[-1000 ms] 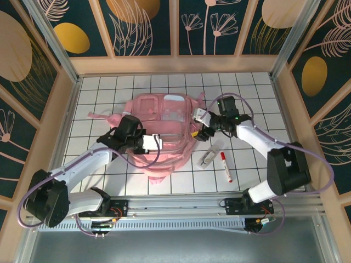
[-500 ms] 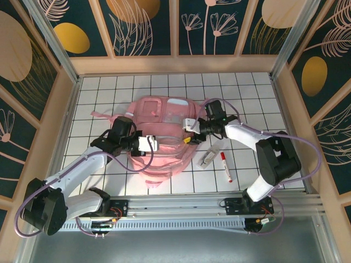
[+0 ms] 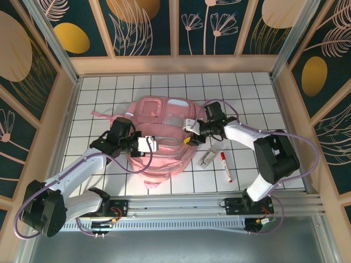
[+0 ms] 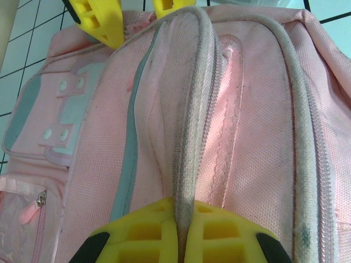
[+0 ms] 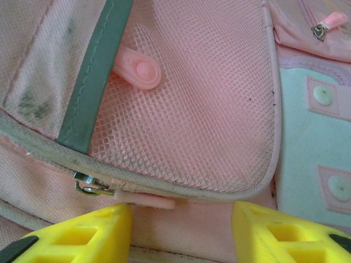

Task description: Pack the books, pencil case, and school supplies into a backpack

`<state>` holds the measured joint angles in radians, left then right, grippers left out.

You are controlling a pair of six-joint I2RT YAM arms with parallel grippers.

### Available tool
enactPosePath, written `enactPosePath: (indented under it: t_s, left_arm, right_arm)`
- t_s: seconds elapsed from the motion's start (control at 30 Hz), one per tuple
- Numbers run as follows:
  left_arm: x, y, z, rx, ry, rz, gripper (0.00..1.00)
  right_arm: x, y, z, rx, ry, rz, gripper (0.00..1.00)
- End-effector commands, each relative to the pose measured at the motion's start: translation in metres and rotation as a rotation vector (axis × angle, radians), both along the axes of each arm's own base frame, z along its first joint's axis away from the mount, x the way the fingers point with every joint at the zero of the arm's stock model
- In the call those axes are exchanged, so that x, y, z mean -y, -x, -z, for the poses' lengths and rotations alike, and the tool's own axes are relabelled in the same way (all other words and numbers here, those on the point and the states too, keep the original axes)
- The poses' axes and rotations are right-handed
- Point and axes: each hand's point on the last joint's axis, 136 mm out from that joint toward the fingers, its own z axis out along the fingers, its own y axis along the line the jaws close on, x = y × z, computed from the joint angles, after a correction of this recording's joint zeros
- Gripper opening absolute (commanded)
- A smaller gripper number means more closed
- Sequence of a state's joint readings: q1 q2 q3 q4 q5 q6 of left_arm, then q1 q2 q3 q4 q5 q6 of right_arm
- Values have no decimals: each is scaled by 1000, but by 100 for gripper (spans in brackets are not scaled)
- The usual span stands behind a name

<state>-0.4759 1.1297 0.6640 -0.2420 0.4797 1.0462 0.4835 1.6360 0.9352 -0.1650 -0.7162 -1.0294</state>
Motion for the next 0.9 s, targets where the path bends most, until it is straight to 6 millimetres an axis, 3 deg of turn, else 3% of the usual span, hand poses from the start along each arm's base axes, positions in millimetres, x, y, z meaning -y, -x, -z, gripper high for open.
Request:
enactPosePath:
  t_s: [0.0, 0.1, 0.2, 0.3, 0.43, 0.63, 0.7, 0.87]
  left_arm:
    - [18, -3, -36, 101, 127, 77, 0]
    - [17, -3, -36, 103, 126, 71, 0]
    - [17, -2, -36, 103, 134, 68, 0]
    - [15, -1, -32, 97, 119, 67, 0]
    - [16, 0, -32, 97, 130, 67, 0]
    - [16, -1, -34, 99, 132, 67, 0]
    - [16, -1, -35, 98, 129, 71, 0]
    - [15, -5, -32, 94, 119, 49, 0]
  right_arm:
    - [-3, 22, -2, -79, -24, -28, 49]
    - [1, 20, 2, -97, -7, 1, 43]
    - [6, 15, 2, -93, -3, 54, 55]
    - [8, 15, -3, -75, -28, 67, 58]
    - [-1, 22, -7, -78, -54, 18, 54]
    - [-16, 30, 8, -81, 11, -54, 53]
    - [-18, 31, 9, -78, 10, -63, 49]
    - [-11, 32, 7, -71, 31, -52, 28]
